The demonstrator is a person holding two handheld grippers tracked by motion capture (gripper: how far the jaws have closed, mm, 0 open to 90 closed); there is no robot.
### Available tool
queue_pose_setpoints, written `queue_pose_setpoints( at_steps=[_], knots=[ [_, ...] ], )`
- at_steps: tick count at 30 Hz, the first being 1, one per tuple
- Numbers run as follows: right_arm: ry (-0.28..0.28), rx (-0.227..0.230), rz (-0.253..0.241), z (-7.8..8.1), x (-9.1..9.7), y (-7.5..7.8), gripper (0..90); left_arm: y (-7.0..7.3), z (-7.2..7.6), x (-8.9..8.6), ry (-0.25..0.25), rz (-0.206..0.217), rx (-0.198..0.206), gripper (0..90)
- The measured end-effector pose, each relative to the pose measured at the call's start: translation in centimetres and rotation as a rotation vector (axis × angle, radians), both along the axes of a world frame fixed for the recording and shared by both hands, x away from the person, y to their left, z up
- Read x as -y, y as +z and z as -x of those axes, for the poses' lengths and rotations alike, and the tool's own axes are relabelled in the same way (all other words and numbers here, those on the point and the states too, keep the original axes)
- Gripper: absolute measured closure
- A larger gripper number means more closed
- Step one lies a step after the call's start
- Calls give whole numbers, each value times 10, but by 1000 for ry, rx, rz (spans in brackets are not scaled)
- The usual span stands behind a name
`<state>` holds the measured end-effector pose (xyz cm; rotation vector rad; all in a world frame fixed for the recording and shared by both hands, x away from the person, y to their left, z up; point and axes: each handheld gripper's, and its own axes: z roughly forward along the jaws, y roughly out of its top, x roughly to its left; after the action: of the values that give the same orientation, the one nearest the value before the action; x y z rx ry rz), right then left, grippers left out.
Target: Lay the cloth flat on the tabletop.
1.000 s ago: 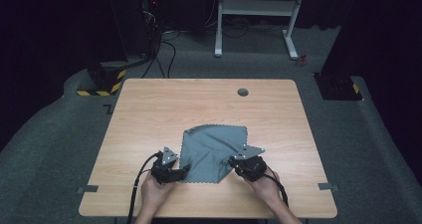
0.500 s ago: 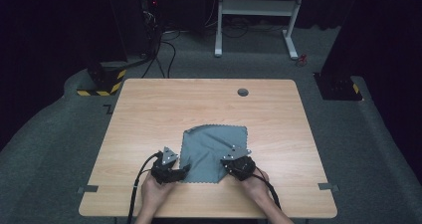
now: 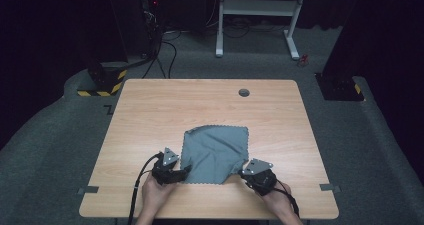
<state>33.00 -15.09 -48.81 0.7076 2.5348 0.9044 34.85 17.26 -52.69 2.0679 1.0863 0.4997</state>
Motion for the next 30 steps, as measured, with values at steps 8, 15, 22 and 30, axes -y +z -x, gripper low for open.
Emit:
queue_pose_setpoints(
  at_steps=[8, 15, 22, 30],
  knots=[
    [8, -57, 44, 16, 24, -16, 815, 0, 0, 0, 1, -1, 0, 350],
    [-55, -55, -129, 2, 36, -4, 781, 0, 1, 0, 4, -1, 0, 351],
    [-100, -80, -106, -19, 23, -22, 776, 0, 1, 0, 4, 0, 0, 353],
    [-131, -74, -36, -23, 36, -23, 759, 0, 3, 1, -6, -1, 6, 383]
  ],
)
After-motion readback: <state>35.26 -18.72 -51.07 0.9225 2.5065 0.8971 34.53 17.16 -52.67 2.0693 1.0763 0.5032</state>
